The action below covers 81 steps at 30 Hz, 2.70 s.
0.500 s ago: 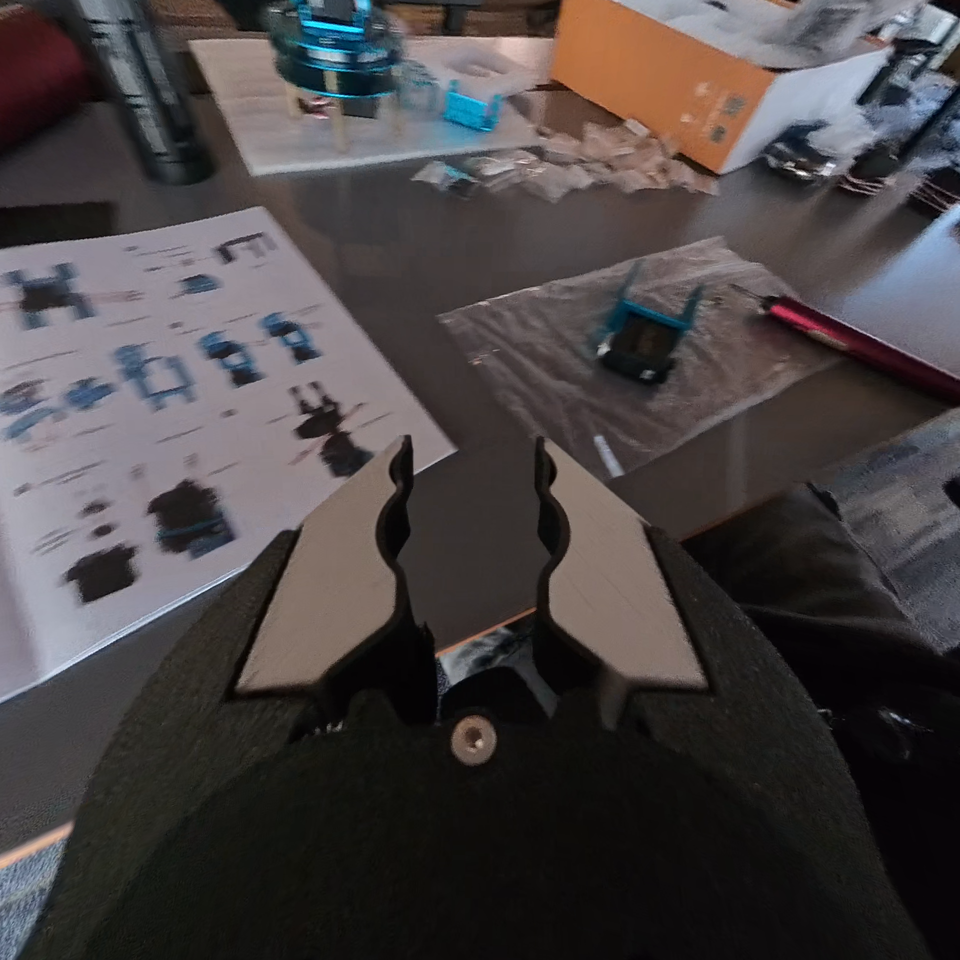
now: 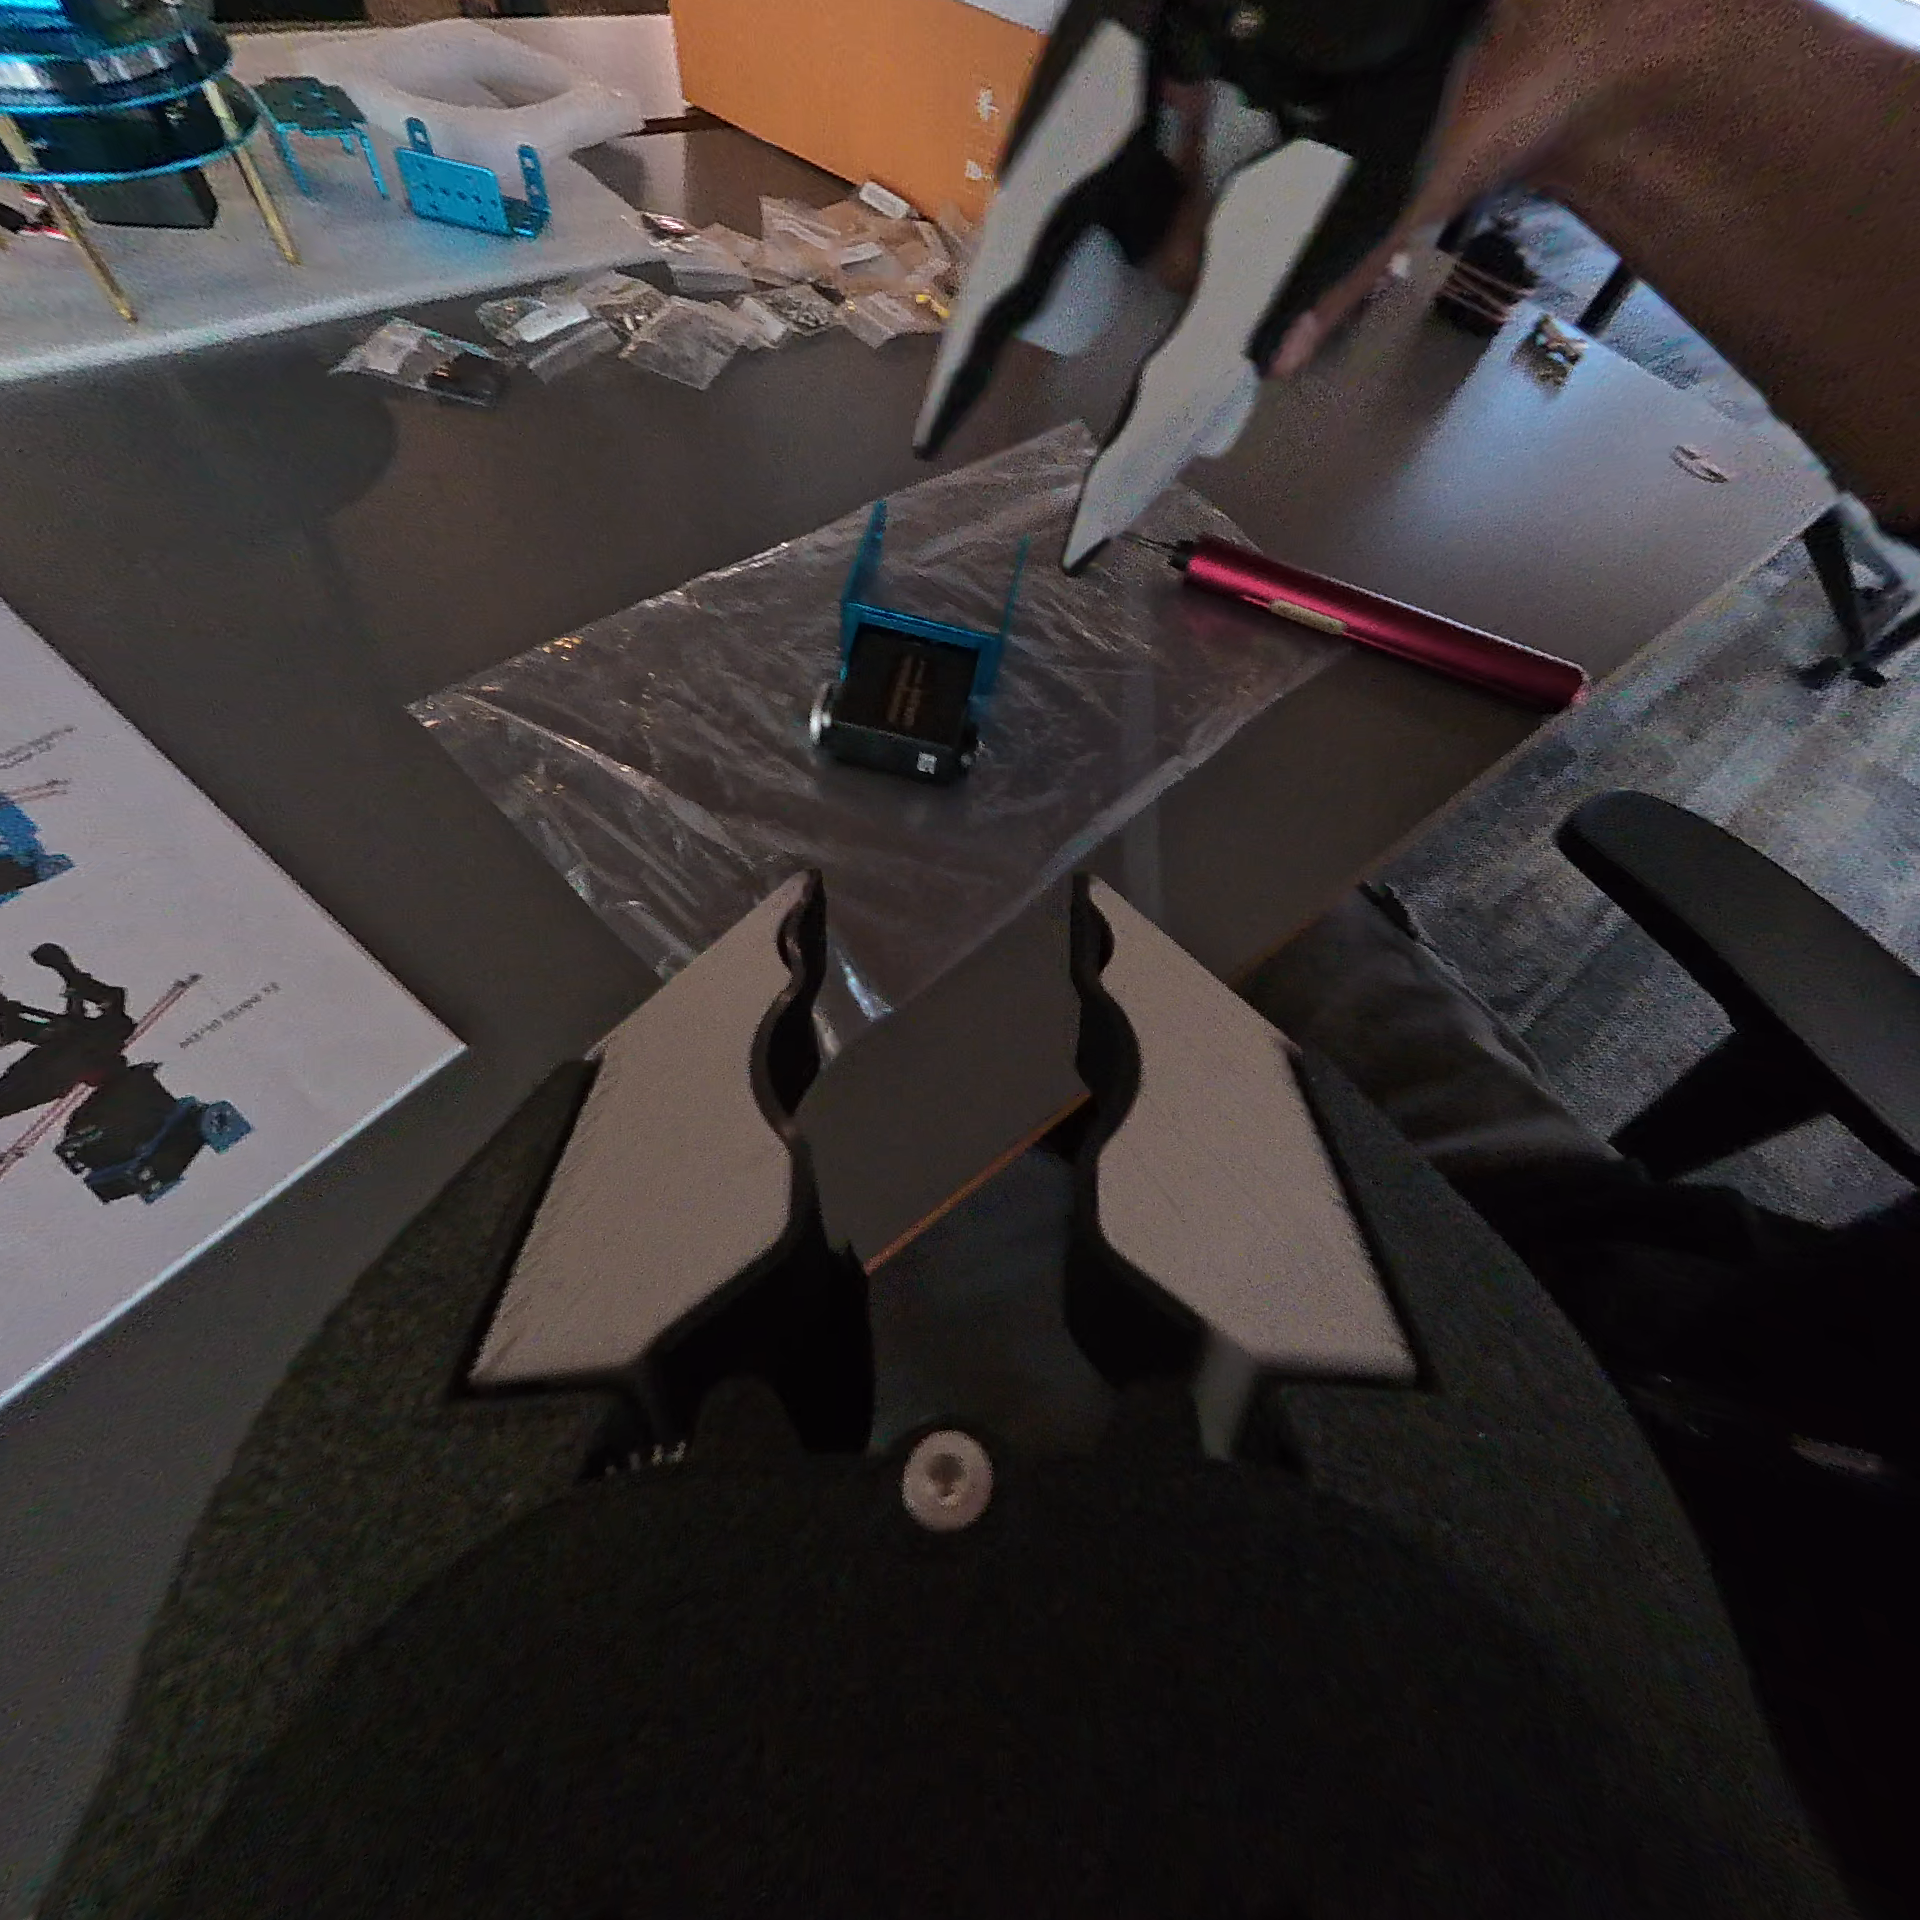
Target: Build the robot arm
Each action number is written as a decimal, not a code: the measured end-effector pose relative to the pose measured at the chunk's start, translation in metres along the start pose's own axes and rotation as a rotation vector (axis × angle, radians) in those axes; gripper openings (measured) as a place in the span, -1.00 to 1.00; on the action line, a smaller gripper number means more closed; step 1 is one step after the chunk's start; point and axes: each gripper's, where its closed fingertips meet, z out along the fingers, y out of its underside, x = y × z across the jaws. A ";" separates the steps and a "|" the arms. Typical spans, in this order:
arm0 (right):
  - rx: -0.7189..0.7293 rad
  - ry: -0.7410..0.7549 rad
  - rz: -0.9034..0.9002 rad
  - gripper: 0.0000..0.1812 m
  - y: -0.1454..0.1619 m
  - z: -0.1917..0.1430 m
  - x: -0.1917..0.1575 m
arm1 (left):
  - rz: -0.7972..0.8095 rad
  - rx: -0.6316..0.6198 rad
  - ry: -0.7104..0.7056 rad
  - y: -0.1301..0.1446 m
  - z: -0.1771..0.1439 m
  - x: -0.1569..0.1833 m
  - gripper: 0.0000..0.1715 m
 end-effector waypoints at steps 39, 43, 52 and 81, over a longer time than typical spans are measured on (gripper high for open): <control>-0.304 0.540 -1.137 -0.30 -0.003 0.015 0.025 | -0.213 -0.047 0.175 -0.022 0.096 -0.035 -0.36; -0.236 0.715 -1.298 -0.30 -0.009 0.009 0.015 | -0.156 -0.100 0.326 -0.032 0.119 -0.016 -0.37; -0.146 0.908 -1.359 -0.29 -0.004 0.002 0.013 | -0.043 -0.170 0.316 -0.019 0.133 0.005 -0.76; 0.296 0.012 -0.145 -0.63 -0.008 0.003 0.000 | 0.359 -0.258 0.321 -0.003 0.108 -0.021 -0.62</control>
